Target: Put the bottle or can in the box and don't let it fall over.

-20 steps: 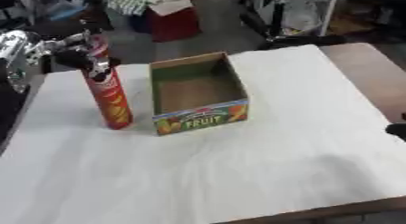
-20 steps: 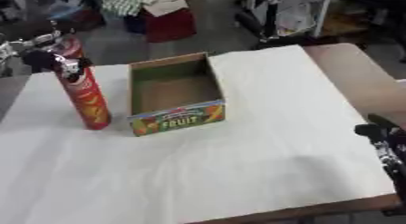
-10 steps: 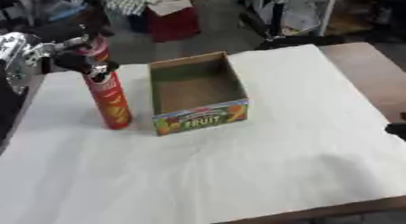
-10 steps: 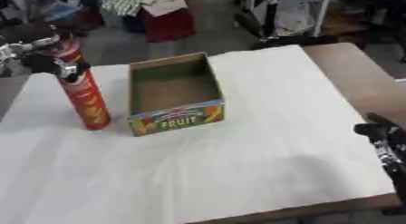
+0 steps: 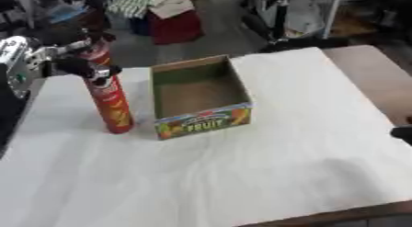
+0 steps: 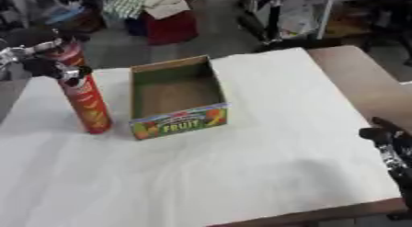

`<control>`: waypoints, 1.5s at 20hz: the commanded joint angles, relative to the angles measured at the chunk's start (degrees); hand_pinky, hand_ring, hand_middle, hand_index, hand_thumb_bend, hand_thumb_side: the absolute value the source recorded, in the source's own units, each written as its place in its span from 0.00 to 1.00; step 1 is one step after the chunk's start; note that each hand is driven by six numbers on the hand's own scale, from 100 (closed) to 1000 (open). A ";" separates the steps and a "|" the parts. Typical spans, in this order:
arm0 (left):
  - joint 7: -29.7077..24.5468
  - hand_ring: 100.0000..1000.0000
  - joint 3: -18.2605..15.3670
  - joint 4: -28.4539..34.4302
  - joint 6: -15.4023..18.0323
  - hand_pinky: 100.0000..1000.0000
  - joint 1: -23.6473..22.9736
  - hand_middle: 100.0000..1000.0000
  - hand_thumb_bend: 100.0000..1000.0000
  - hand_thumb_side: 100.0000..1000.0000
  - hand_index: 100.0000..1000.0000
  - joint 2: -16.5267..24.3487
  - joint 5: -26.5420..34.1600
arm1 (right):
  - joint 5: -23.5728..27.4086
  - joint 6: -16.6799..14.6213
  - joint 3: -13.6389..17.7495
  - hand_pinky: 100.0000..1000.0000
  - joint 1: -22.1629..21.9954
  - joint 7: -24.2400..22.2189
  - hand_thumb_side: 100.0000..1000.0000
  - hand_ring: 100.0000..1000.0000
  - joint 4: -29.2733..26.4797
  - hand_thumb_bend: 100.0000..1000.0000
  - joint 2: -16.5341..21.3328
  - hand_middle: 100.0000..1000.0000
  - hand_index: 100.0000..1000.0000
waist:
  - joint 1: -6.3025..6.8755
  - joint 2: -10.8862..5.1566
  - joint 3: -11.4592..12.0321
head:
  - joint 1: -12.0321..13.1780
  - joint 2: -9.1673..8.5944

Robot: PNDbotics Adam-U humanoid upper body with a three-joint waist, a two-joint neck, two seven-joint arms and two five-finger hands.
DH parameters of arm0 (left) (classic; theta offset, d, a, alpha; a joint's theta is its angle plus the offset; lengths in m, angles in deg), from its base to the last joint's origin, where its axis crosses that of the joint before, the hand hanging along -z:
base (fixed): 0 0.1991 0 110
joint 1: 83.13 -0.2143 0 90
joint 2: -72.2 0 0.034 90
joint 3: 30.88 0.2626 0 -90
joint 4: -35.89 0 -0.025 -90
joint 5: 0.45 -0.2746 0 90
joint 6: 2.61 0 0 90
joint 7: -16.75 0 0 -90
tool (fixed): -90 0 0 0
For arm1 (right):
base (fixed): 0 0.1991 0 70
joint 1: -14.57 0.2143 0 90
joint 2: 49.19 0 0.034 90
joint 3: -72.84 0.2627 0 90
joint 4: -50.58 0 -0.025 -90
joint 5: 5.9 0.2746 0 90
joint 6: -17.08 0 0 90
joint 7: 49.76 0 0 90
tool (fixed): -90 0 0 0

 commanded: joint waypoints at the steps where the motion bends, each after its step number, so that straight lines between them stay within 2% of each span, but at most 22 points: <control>1: 0.21 0.84 -0.54 0.12 0.11 0.89 0.87 0.85 0.40 0.89 1.00 0.87 0.14 | 0.52 -0.09 0.04 0.98 0.62 -0.19 0.64 0.80 -0.68 0.00 0.61 0.67 0.88 | -0.10 -0.37 -0.10 | -0.03 -0.79; 8: -0.68 0.79 -0.51 -0.32 0.76 0.85 0.67 0.80 0.36 0.81 0.98 0.50 0.74 | 0.54 -0.07 0.05 0.98 0.67 -0.26 0.63 0.80 -0.67 0.00 0.61 0.67 0.88 | -0.11 -0.34 -0.17 | -0.11 -0.68; 11: -1.04 0.75 -0.49 -0.32 0.90 0.81 0.61 0.77 0.33 0.76 0.96 0.42 1.07 | 0.54 -0.06 0.05 0.98 0.69 -0.25 0.63 0.80 -0.68 0.00 0.61 0.67 0.88 | -0.11 -0.34 -0.21 | -0.03 -0.68; 13: -1.30 0.69 -0.43 -0.30 1.04 0.74 0.59 0.71 0.28 0.70 0.92 0.39 1.22 | 0.55 -0.05 0.05 0.98 0.73 -0.27 0.63 0.80 -0.69 0.00 0.60 0.67 0.88 | -0.12 -0.33 -0.23 | -0.04 -0.63; 17: -1.61 0.51 -0.42 -0.22 1.27 0.57 0.57 0.55 0.13 0.53 0.83 0.45 1.12 | 0.54 -0.03 0.06 0.98 0.74 -0.28 0.63 0.80 -0.69 0.00 0.60 0.67 0.88 | -0.11 -0.34 -0.25 | 0.03 -0.54; 18: -1.75 0.47 -0.41 -0.21 1.36 0.53 0.55 0.51 0.05 0.46 0.80 0.48 0.94 | 0.53 -0.02 0.06 0.98 0.75 -0.29 0.63 0.80 -0.69 0.00 0.60 0.67 0.88 | -0.11 -0.34 -0.26 | 0.05 -0.52; 19: -1.90 0.42 -0.39 -0.19 1.51 0.46 0.54 0.45 0.00 0.31 0.76 0.51 0.70 | 0.53 -0.01 0.07 0.98 0.76 -0.27 0.63 0.80 -0.69 0.00 0.60 0.67 0.88 | -0.12 -0.35 -0.26 | 0.07 -0.51; 21: -2.05 0.31 -0.43 -0.09 2.05 0.33 0.52 0.37 0.00 0.21 0.70 0.55 0.29 | 0.54 0.01 0.07 0.98 0.76 -0.26 0.63 0.80 -0.69 0.00 0.59 0.67 0.88 | -0.12 -0.36 -0.26 | 0.14 -0.48; 22: -1.95 0.24 -0.53 -0.08 2.24 0.23 0.51 0.32 0.00 0.20 0.66 0.56 0.27 | 0.54 0.02 0.07 0.98 0.76 -0.27 0.63 0.80 -0.69 0.00 0.59 0.67 0.88 | -0.13 -0.36 -0.25 | 0.15 -0.47; 23: -1.84 0.22 -0.63 -0.15 2.33 0.20 0.50 0.29 0.00 0.21 0.64 0.57 0.37 | 0.54 0.03 0.07 0.98 0.76 -0.27 0.63 0.80 -0.68 0.00 0.59 0.67 0.88 | -0.13 -0.36 -0.24 | 0.15 -0.47; 28: -1.84 0.18 -0.76 -0.16 2.15 0.16 0.59 0.26 0.00 0.21 0.62 0.89 1.27 | 0.53 0.05 0.12 0.98 0.78 -0.24 0.63 0.80 -0.67 0.00 0.59 0.67 0.88 | -0.14 -0.39 -0.23 | 0.19 -0.38; 29: -1.78 0.18 -0.77 -0.06 2.05 0.16 0.61 0.25 0.00 0.24 0.62 1.00 1.42 | 0.53 0.06 0.12 0.98 0.78 -0.24 0.64 0.80 -0.67 0.00 0.58 0.67 0.88 | -0.14 -0.39 -0.23 | 0.19 -0.36; 30: -1.69 0.17 -0.80 0.08 1.95 0.15 0.63 0.25 0.00 0.21 0.62 1.13 1.59 | 0.54 0.06 0.11 0.98 0.79 -0.24 0.63 0.80 -0.68 0.00 0.58 0.67 0.88 | -0.14 -0.40 -0.24 | 0.18 -0.33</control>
